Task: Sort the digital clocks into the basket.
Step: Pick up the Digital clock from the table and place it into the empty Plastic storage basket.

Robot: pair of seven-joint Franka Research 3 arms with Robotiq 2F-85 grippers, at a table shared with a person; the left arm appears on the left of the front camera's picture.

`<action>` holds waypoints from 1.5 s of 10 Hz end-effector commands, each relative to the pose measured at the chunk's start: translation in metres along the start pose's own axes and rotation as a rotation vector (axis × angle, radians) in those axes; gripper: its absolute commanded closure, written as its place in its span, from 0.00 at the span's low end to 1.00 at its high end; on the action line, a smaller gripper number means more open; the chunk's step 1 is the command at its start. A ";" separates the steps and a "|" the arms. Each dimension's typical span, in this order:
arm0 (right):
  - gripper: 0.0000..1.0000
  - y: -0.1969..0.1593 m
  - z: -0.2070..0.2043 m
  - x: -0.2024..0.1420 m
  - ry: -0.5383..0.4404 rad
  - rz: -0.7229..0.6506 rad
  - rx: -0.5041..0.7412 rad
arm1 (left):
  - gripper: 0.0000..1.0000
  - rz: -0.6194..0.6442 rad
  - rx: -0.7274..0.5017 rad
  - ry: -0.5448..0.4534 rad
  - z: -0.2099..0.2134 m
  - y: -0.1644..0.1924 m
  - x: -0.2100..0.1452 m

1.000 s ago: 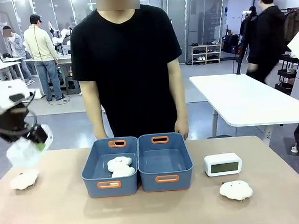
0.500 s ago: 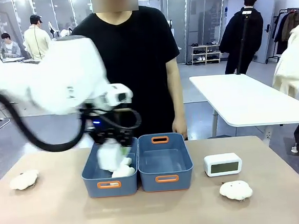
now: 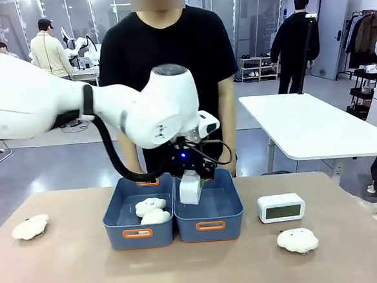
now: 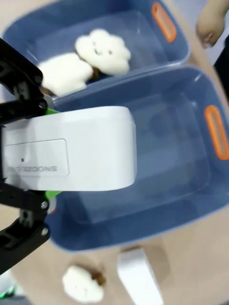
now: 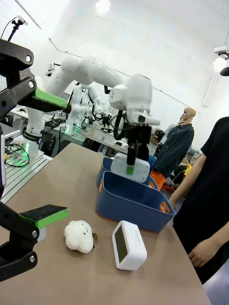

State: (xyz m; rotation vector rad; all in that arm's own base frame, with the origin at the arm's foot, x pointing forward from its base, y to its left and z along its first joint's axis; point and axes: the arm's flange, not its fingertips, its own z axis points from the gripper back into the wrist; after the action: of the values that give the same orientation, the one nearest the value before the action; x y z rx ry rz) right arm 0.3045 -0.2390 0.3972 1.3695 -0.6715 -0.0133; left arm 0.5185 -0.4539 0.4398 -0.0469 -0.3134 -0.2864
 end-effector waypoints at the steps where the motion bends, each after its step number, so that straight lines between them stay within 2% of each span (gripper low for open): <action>1: 0.00 0.003 0.001 0.000 -0.001 0.005 0.008 | 0.48 0.044 -0.012 0.052 -0.014 -0.019 0.022; 3: 0.00 0.003 0.001 0.000 -0.001 0.005 0.008 | 0.48 0.044 0.008 0.053 -0.021 -0.019 0.026; 4: 0.00 0.003 0.001 0.000 -0.001 0.005 0.008 | 0.36 0.060 0.014 0.060 -0.021 -0.017 0.028; 5: 0.00 0.003 0.001 0.000 -0.001 0.005 0.008 | 0.16 0.060 0.013 0.074 -0.019 -0.018 0.025; 6: 0.00 0.003 0.001 0.000 -0.001 0.005 0.008 | 0.02 0.060 0.013 0.082 -0.020 -0.018 0.027; 9: 0.00 0.003 0.001 0.000 -0.001 0.005 0.008 | 0.00 0.068 0.009 0.077 -0.014 -0.010 0.026; 11: 0.00 0.003 0.001 0.000 -0.001 0.005 0.008 | 0.00 0.036 -0.001 0.062 0.003 0.007 0.013; 12: 0.00 0.003 0.001 0.000 -0.001 0.005 0.008 | 0.00 0.055 -0.023 0.060 0.013 0.024 0.003; 13: 0.00 0.003 0.001 0.000 -0.001 0.005 0.008 | 0.00 0.110 -0.096 0.062 0.025 0.053 -0.009; 15: 0.00 0.003 0.001 0.000 -0.001 0.005 0.008 | 0.00 0.231 -0.199 0.041 0.047 0.126 -0.052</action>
State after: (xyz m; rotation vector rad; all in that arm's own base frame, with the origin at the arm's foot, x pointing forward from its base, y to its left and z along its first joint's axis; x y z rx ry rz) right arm 0.3040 -0.2396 0.3978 1.3687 -0.6736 -0.0135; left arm 0.5268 -0.3718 0.4752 -0.1754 -0.2313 -0.1169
